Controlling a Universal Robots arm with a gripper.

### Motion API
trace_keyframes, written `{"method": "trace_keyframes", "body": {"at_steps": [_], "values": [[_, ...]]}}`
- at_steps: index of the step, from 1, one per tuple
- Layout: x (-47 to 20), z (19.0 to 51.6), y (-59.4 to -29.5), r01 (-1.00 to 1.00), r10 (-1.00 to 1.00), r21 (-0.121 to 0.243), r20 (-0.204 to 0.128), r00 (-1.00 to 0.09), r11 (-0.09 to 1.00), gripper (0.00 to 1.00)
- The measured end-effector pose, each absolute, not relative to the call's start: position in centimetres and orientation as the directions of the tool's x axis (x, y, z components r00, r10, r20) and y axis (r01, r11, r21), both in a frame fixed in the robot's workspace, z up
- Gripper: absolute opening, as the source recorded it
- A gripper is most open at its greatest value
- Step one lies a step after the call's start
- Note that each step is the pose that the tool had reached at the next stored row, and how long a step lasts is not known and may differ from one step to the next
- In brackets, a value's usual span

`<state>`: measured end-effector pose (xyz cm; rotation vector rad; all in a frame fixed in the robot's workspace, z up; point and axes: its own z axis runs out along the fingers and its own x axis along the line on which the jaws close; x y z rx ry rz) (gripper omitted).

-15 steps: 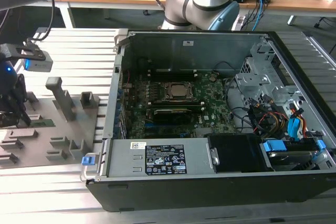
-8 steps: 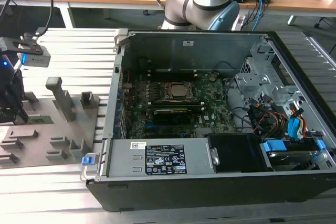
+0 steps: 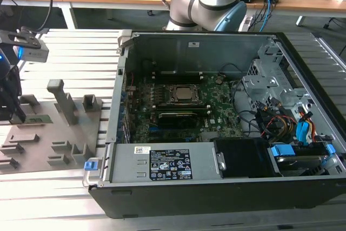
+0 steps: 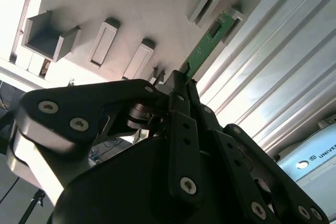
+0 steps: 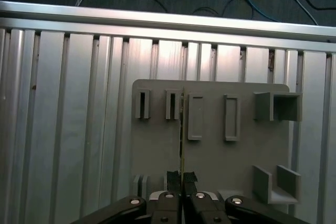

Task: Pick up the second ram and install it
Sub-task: 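Pick up the second ram and move it above second insertion slot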

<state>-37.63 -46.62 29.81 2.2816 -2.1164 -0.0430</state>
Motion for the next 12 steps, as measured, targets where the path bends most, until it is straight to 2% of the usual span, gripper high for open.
{"method": "trace_keyframes", "body": {"at_steps": [12], "values": [[-37.6,31.3,-46.6,-0.996,-0.997,0.04,0.0,0.075,-0.075,0.14]]}}
